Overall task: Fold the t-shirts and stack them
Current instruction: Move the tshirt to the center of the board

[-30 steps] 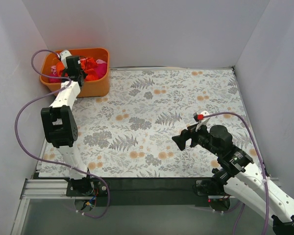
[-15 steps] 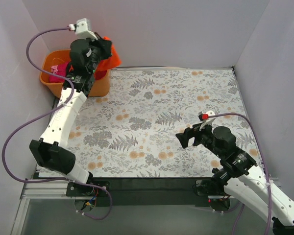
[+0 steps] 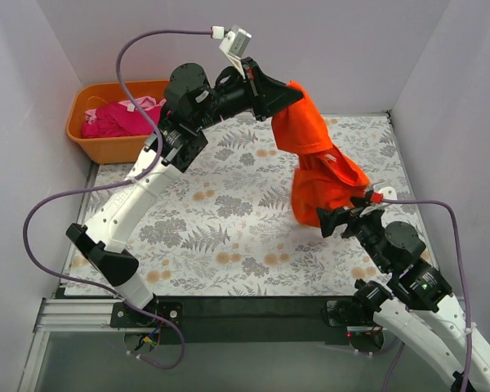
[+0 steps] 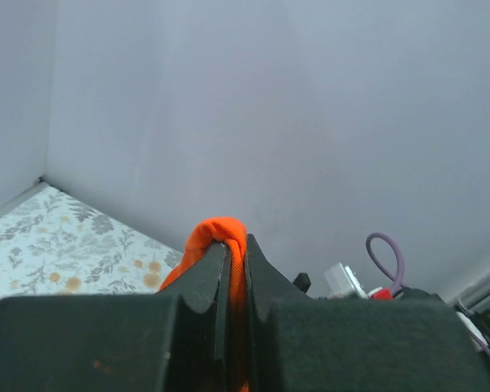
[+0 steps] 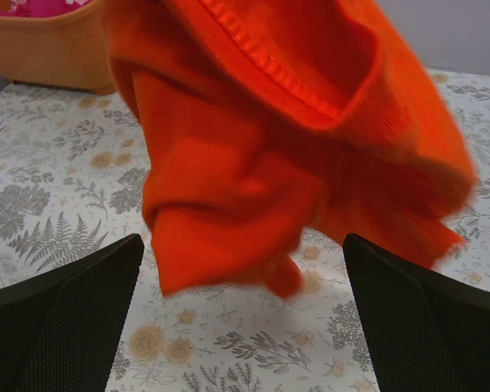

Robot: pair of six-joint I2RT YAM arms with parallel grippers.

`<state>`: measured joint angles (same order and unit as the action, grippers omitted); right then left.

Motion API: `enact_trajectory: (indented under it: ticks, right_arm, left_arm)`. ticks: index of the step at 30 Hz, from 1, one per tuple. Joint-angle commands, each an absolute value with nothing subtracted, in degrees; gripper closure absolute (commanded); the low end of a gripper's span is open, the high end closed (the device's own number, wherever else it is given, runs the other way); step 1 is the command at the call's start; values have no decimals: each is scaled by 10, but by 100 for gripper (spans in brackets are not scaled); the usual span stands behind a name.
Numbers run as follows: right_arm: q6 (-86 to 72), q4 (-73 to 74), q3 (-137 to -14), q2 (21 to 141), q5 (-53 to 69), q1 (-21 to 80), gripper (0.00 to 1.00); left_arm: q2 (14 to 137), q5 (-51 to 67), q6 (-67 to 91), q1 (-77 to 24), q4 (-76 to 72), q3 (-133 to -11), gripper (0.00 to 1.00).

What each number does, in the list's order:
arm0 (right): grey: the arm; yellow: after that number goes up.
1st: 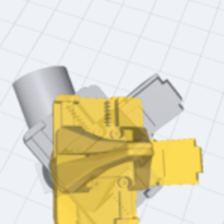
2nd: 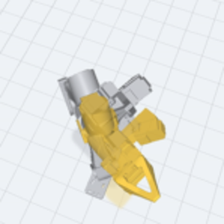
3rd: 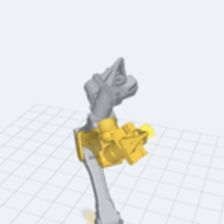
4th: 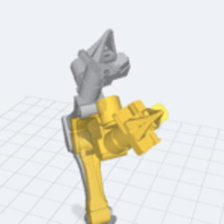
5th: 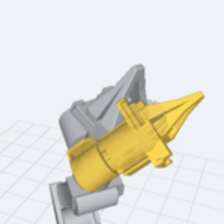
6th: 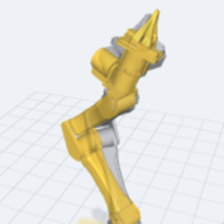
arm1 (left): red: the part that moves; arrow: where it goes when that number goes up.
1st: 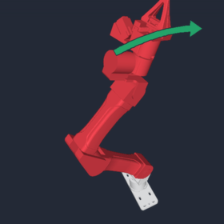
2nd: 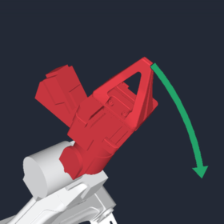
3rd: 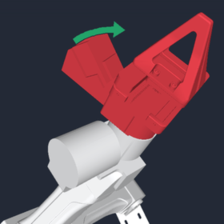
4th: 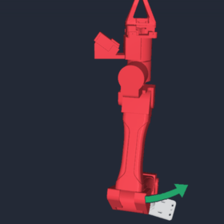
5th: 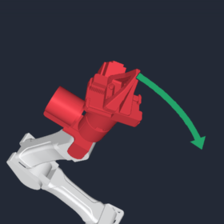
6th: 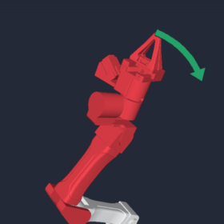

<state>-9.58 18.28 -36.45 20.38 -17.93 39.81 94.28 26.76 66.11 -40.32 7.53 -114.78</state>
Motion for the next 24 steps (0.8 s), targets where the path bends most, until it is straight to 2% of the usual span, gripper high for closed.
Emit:
enact_trajectory:
  ticks: [1, 4, 5, 8, 13, 19, 24]
  right_arm:
    - [-74, 185, -390, 190, -227, 399, 2]
    - [-71, 192, -390, 194, -225, 399, 2]
    - [-70, 194, -389, 198, -222, 399, 2]
    - [-70, 200, -390, 216, -193, 399, 2]
    - [-64, 200, -388, 250, -156, 399, 2]
    - [-60, 205, -391, 301, -118, 399, 2]
    - [-47, 227, -392, 355, -63, 399, 2]
  left_arm:
    - [918, 319, 688, -401, 61, -1152, 100]
    - [866, 236, 665, -401, 56, -1072, 100]
    - [853, 163, 660, -401, 62, -1017, 100]
    - [787, 41, 650, -402, 78, -905, 100]
    - [691, -49, 634, -401, 84, -790, 100]
    - [717, -120, 607, -400, 91, -711, 100]
    - [812, -149, 590, -400, 117, -729, 100]
